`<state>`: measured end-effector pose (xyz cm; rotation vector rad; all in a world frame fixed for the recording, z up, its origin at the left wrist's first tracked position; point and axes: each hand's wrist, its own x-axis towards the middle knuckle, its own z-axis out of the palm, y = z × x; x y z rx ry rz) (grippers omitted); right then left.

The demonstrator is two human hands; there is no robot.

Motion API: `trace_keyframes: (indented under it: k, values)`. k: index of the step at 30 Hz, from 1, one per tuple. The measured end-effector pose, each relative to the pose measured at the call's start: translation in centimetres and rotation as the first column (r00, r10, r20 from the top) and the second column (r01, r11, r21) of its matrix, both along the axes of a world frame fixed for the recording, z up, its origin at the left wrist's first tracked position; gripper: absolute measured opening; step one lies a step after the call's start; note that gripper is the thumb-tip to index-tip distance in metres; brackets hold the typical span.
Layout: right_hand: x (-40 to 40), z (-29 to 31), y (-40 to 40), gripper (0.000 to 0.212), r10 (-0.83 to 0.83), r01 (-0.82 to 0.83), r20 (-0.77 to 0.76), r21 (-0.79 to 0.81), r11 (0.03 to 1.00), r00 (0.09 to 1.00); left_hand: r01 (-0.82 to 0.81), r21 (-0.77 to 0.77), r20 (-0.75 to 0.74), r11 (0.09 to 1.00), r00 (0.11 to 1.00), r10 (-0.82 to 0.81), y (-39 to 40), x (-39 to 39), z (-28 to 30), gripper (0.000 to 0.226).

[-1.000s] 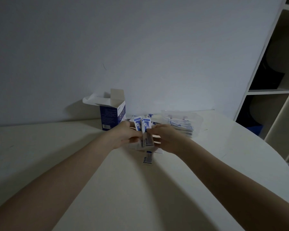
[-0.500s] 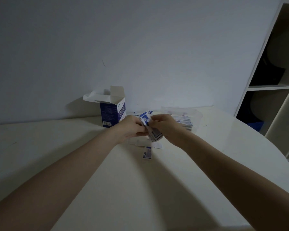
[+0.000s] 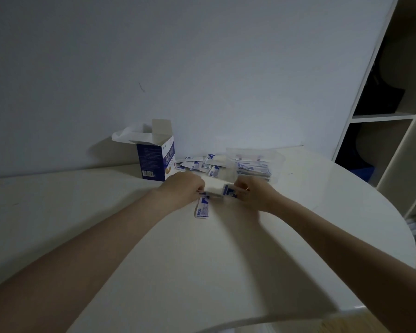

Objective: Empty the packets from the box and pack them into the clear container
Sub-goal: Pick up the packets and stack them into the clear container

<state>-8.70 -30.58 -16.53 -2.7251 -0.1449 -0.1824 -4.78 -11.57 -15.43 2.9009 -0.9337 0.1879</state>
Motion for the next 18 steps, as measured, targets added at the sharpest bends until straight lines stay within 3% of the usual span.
trace_keyframes:
  k: [5,7,10,12,14,16,18]
  values:
    - [-0.8,2.2,-0.1,0.016,-0.009,-0.018,0.060,0.427,0.904,0.998,-0.148,-0.263,-0.182,0.953,0.978,0.102,1.1,1.2,1.0,0.014]
    - [-0.8,3.4,0.8,0.016,0.093,-0.117,0.085,0.345,0.931,0.992,-0.147,-0.260,-0.247,0.954,0.966,0.081,1.3,1.2,1.7,0.014]
    - [-0.4,4.2,2.6,0.025,0.248,-0.248,0.108,-0.009,0.969,0.963,-0.067,-0.221,-0.274,0.973,0.962,0.004,0.5,0.9,2.6,0.009]
    - [0.0,3.9,3.7,0.022,0.264,-0.252,0.072,-0.145,0.957,0.962,-0.030,-0.200,-0.274,0.979,0.961,-0.027,0.1,0.5,2.9,0.005]
    - [0.2,3.5,4.0,0.018,0.204,-0.188,0.092,-0.159,0.969,0.975,-0.026,-0.133,-0.261,0.991,0.965,-0.010,0.4,0.6,2.7,0.013]
    - [0.2,3.0,3.5,0.017,0.145,-0.137,0.119,-0.072,0.988,0.982,-0.077,-0.060,-0.323,0.995,0.945,0.054,1.3,0.8,2.0,0.030]
    - [0.1,2.5,3.0,0.022,0.130,-0.133,0.078,0.037,0.990,0.988,-0.137,-0.059,-0.373,0.989,0.922,0.105,1.7,0.8,0.9,0.028]
